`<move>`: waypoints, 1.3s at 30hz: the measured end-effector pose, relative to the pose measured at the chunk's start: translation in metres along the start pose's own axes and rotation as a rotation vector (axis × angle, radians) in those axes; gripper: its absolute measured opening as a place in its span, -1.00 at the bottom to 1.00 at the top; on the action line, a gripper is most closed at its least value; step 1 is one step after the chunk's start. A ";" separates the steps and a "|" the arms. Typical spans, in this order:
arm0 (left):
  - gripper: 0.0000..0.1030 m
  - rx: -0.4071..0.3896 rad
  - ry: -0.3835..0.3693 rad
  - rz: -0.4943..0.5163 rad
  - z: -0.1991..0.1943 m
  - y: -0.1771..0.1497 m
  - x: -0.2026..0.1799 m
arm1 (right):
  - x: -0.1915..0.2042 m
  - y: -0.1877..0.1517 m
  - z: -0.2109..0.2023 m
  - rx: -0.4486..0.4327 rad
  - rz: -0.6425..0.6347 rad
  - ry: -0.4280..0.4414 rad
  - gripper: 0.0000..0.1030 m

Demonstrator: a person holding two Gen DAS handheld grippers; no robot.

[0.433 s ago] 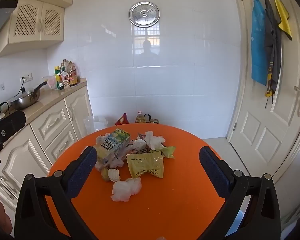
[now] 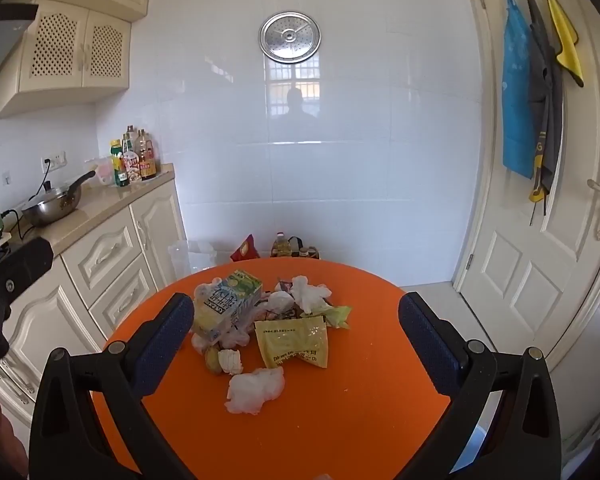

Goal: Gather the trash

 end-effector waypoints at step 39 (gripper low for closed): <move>0.99 0.143 -0.021 -0.023 0.066 -0.032 0.004 | 0.009 -0.031 0.070 0.172 -0.041 0.031 1.00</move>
Point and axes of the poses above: each gripper's, at about its wrist camera, not at the fingertips, and z roughly the way its jaws point, x to its left, y to its top, the point moved 2 cm from there along z, roughly the way its jaws point, and after that the axes turned 4 degrees about y, right-handed, at the moved point
